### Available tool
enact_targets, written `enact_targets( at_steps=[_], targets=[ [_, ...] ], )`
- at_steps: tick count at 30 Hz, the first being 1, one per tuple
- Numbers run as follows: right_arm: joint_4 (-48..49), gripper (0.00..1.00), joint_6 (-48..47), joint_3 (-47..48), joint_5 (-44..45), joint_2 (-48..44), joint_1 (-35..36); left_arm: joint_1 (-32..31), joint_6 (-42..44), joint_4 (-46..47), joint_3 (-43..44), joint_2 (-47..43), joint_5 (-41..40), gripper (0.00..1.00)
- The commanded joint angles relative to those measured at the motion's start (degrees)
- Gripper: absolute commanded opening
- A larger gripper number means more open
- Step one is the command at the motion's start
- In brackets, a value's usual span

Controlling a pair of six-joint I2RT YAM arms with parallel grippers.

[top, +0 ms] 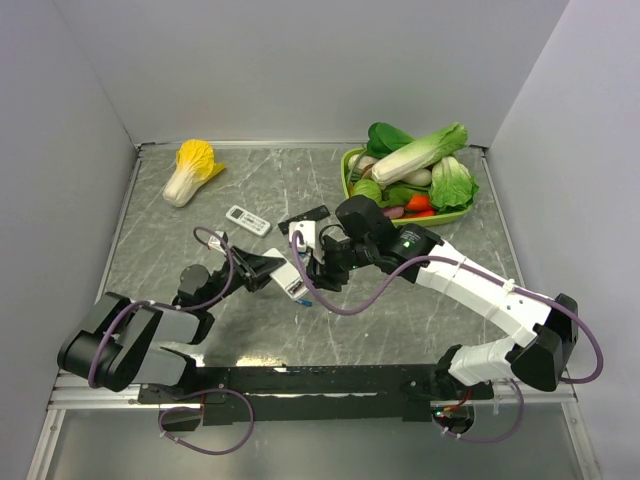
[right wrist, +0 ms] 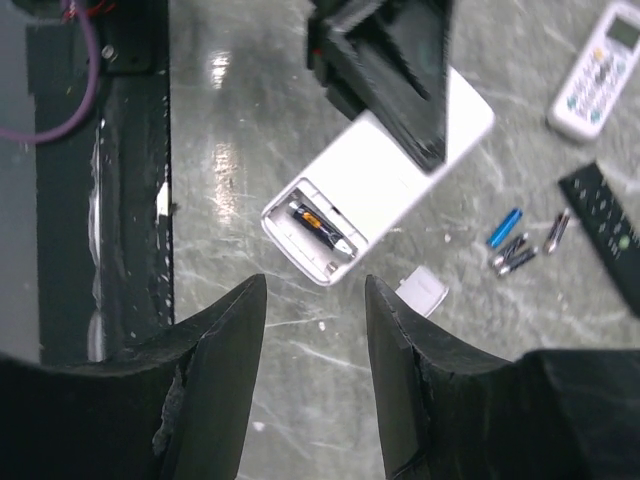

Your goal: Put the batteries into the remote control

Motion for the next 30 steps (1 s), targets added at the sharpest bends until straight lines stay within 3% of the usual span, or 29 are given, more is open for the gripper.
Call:
enact_targets(
  at_steps=[1, 11, 15, 30],
  targets=[
    [-1.8, 0.52, -10.0, 2.4, -3.5, -0.8, -0.2, -0.3, 1.6, 33.2, 3.1, -0.7, 3.1, 0.02],
    [-6.9, 0.47, -15.8, 5.8, -1.9, 1.3, -0.2, -0.4, 2.5, 33.1, 5.4, -1.1, 5.4, 0.01],
    [-8.3, 0.4, -16.5, 7.2, -1.9, 2.8, -0.2, -0.5, 2.5, 33.2, 6.0, -0.6, 5.9, 0.01],
    [-10.9, 0.41, -19.3, 9.2, -3.4, 6.7, -0.2, -0.9, 3.1, 33.1, 7.1, -0.8, 7.2, 0.02]
  ],
)
